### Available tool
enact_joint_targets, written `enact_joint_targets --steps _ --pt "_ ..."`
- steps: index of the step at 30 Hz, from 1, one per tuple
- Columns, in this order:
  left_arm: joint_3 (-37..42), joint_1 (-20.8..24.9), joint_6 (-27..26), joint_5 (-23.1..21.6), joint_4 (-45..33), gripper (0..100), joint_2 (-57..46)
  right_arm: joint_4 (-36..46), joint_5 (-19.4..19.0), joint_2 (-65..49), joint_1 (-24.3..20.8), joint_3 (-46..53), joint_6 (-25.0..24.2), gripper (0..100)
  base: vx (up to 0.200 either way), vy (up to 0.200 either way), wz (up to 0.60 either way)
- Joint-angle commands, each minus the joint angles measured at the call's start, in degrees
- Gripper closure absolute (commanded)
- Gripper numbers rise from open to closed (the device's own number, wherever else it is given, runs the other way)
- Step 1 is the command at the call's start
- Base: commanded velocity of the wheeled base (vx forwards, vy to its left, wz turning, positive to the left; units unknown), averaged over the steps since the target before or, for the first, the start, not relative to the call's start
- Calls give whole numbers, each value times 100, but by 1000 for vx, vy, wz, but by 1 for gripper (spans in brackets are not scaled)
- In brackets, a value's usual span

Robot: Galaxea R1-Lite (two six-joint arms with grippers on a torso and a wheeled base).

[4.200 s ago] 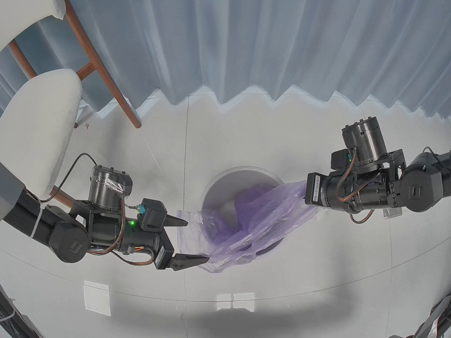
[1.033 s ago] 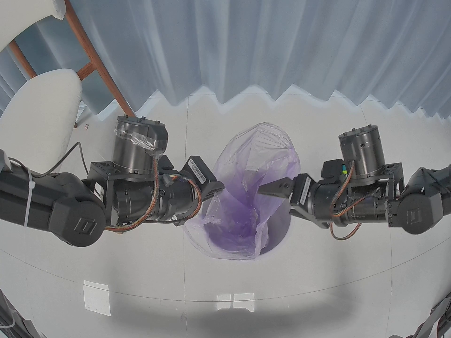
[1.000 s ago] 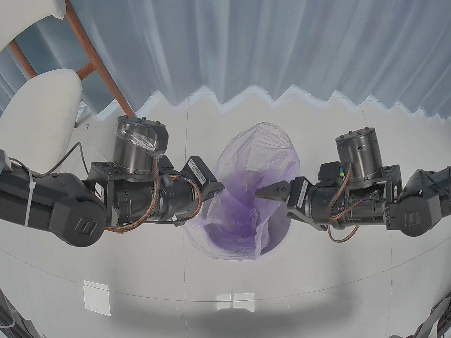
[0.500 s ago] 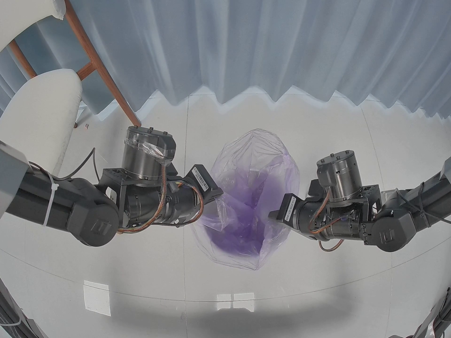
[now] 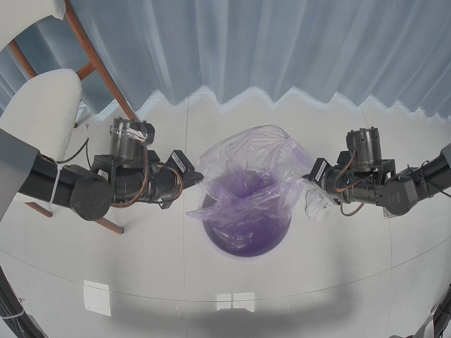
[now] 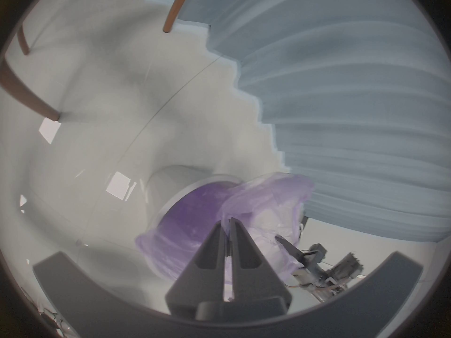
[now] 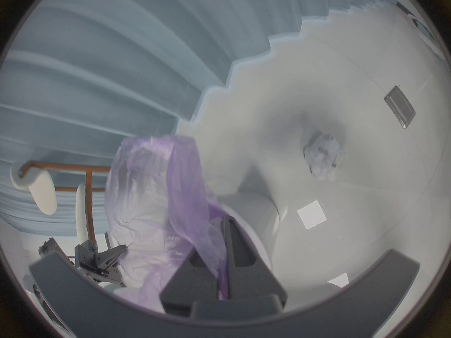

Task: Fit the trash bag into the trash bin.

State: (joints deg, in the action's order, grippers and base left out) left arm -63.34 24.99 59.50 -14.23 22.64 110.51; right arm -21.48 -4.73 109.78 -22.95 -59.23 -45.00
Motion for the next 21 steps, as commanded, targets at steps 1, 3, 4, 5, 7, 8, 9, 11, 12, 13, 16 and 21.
enact_joint_targets --steps 1,3,4,5,7,8,9,11,12,13,16,21 --pt "-583 -390 26 -432 -49 100 173 21 -107 316 256 -563 26 100 0 0 0" --pt "-838 -398 26 -502 -128 100 296 21 -116 431 256 -704 43 100 0 0 0" --pt "-961 -398 9 -502 -198 100 384 21 -116 536 256 -809 43 100 0 0 0" --pt "-1093 -407 0 -502 -269 100 472 12 -116 624 256 -906 61 100 0 0 0" --pt "-1400 -416 0 -502 -462 100 718 12 -116 852 265 -1134 131 100 0 0 0" --pt "-1418 -416 0 -502 -471 100 735 12 -116 870 265 -1152 140 100 0 0 0" --pt "-1567 -442 0 -502 -559 100 841 12 -116 967 292 -1266 158 100 0 0 0" --pt "-1778 -486 9 -511 -717 100 1034 21 -116 1160 371 -1459 175 100 0 0 0" --pt "-1840 -504 18 -511 -761 100 1105 21 -116 1239 406 -1521 175 100 0 0 0" --pt "-1892 -539 18 -511 -778 100 1184 21 -116 1336 459 -1600 219 100 0 0 0" --pt "-1927 -618 18 -520 -778 100 1368 -5 -107 1538 626 -1697 448 100 0 0 0" --pt "-1866 -697 61 -511 -787 100 1553 -40 -142 1705 837 -1732 791 100 0 0 0"
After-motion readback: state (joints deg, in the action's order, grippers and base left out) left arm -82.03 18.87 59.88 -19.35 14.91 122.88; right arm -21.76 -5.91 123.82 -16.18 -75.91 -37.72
